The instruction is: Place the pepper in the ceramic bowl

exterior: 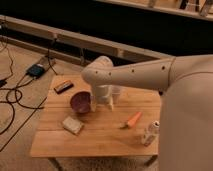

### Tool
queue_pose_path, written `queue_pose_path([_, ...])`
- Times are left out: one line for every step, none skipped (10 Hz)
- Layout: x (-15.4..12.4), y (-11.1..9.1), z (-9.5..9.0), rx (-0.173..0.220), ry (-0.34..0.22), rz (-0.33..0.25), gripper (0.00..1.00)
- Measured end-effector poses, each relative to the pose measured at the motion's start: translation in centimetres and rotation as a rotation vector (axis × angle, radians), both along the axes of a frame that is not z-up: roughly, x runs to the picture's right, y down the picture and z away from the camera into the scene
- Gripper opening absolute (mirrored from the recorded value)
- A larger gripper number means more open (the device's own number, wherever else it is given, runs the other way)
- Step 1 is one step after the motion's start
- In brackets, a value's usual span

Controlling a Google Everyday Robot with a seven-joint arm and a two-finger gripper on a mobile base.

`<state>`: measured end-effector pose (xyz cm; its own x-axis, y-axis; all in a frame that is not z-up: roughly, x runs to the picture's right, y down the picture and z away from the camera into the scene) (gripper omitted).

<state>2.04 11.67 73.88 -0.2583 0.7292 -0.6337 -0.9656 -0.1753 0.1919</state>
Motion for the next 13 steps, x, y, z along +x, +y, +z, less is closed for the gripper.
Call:
queue_pose_path([2.1,0.7,0.2,-0.001,0.037,0.047,0.65])
queue_pose_path([4.4,1.8,0.4,-0.003,0.077,0.101,0.65])
queue_pose_path([6.1,2.6,0.6,-0.006,0.105,0.140,0.65])
queue_pose_path([8.0,3.7,0.8,-0.011,0.138,0.190,0.65])
queue_pose_path([9.4,4.5,0.9,-0.015,0.159,0.224,0.65])
queue_pose_path([11.3,5.6,1.3,-0.019,0.185,0.270,0.65])
queue_pose_path([11.9,6.0,1.6,-0.021,0.190,0.284,0.65])
queue_pose_path([12.5,6.4,2.3,-0.023,0.190,0.292,0.65])
queue_pose_path([13.1,6.6,3.2,-0.026,0.182,0.293,0.65])
queue_pose_path([13.4,6.6,3.8,-0.026,0.174,0.292,0.65])
queue_pose_path([13.7,6.4,4.7,-0.026,0.161,0.286,0.65])
queue_pose_path([13.8,6.3,5.6,-0.028,0.147,0.279,0.65])
queue_pose_path([13.9,6.3,6.5,-0.037,0.136,0.271,0.65])
